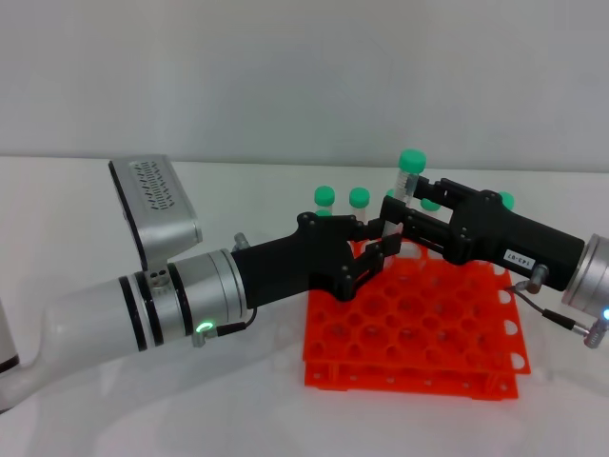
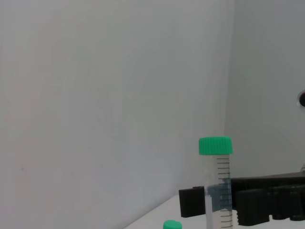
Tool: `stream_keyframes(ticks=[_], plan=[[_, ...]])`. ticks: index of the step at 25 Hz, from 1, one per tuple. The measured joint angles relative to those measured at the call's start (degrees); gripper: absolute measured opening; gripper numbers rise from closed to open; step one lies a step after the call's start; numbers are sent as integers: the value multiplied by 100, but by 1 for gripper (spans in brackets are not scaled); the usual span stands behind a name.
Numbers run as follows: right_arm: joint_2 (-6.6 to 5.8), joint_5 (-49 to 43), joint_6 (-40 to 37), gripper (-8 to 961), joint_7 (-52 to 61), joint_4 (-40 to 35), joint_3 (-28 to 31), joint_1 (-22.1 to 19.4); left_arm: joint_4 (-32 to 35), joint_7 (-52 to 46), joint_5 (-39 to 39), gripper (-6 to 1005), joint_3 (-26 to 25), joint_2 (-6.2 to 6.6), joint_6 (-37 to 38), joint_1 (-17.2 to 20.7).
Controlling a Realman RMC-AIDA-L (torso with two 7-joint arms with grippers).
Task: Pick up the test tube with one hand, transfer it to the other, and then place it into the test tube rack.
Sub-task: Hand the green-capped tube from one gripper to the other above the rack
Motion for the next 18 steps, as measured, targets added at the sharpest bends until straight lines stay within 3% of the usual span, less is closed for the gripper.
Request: stream_keyframes(ticks=[3,18], plan=[[12,1,45,603,-5,0,2,25,-1,0,0,199,0,0,-1,3],[15,22,169,417,-8,-78,77,36,-1,32,0,199,0,9,-41,3]])
